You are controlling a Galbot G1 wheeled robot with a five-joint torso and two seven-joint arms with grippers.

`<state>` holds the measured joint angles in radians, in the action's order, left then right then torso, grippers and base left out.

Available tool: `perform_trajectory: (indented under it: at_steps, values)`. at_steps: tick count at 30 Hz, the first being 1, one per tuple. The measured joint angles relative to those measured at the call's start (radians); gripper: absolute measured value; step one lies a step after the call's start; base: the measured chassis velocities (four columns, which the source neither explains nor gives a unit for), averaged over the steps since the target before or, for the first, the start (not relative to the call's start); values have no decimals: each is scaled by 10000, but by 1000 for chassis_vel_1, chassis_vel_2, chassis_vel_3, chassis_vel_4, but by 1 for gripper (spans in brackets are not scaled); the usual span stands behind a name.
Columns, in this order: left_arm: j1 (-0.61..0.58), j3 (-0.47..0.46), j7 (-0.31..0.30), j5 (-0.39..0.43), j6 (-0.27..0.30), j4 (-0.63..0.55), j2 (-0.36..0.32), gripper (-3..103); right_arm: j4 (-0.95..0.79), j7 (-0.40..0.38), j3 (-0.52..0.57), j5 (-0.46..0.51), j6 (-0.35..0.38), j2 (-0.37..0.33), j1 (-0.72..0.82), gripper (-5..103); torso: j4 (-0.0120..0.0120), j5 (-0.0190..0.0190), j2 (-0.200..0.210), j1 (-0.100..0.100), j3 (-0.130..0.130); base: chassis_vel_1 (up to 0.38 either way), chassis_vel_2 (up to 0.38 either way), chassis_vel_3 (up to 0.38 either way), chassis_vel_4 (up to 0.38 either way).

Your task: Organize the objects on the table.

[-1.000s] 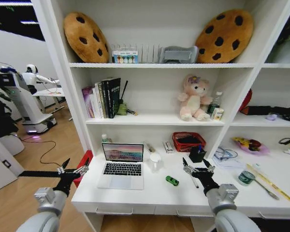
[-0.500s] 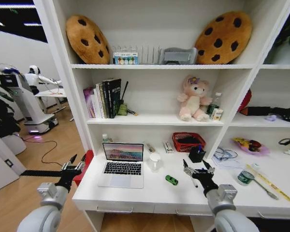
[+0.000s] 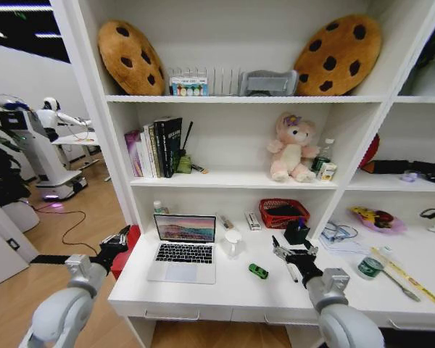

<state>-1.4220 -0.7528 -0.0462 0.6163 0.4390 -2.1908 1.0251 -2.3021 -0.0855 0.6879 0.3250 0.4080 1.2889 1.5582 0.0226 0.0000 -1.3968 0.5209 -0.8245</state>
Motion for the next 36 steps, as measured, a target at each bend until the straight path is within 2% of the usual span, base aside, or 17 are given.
perform_trajectory:
  at_steps: [1,2,4,7,9,10,12,13,18,19,21,22,24,26,36]
  values:
    - [313,192,-216,412,388,51,-326,0,138,51,-17,13,1,-63,-63,100,7,0,0,0,1,0,0,0,0]
    - [313,192,-216,412,388,51,-326,0,138,51,-17,13,1,-63,-63,100,7,0,0,0,1,0,0,0,0]
    - [1764,1273,-739,1284,1013,643,-1201,0,567,182,-147,-93,-118,-154,-195,100,3,0,0,0,1,0,0,0,0]
    - [2163,1622,-776,1372,1064,867,-1305,0,613,199,-153,-113,-138,-138,-198,100,6,0,0,0,0,0,0,0,0]
    - [3122,2414,-963,1551,1120,1313,-1365,0,684,219,-176,-137,-151,-87,-232,100,7,-1,0,1,-1,0,0,0,0]
    - [3122,2414,-963,1551,1120,1313,-1365,0,684,219,-176,-137,-151,-87,-232,100,7,-1,0,1,-1,0,0,0,0]
    - [4085,3160,-1185,1670,1149,1738,-1132,0,729,221,-225,-129,-160,-56,-321,100,3,0,0,1,-1,0,0,0,0]
    - [4085,3160,-1185,1670,1149,1738,-1132,0,729,221,-225,-129,-160,-56,-321,100,3,0,0,1,-1,0,0,0,0]
    - [5744,4514,-1465,1761,1339,2590,-400,0,857,207,-243,-97,-133,-103,-475,100,5,1,1,1,-1,0,0,0,0]
    - [5744,4514,-1465,1761,1339,2590,-400,0,857,207,-243,-97,-133,-103,-475,100,5,1,1,1,-1,0,0,0,0]
    - [6244,5102,-2332,2185,2054,2754,-244,0,953,189,-216,-100,-128,-117,-496,100,4,2,1,1,-1,0,0,0,0]
    - [6244,5102,-2332,2185,2054,2754,-244,0,953,189,-216,-100,-128,-117,-496,100,4,2,1,1,-1,0,0,0,0]
    - [6516,5453,-2956,2844,2528,2810,-169,0,1006,181,-199,-123,-128,-97,-510,100,3,1,1,0,0,0,0,0,0]
    - [6843,5761,-3277,3121,2763,3009,-84,0,1064,175,-174,-188,-130,-34,-509,100,4,1,1,-1,1,0,0,0,0]
    - [7764,6481,-4178,3820,3015,3402,205,0,1213,146,-197,-251,-153,57,-533,100,5,1,1,-1,0,0,0,0,0]
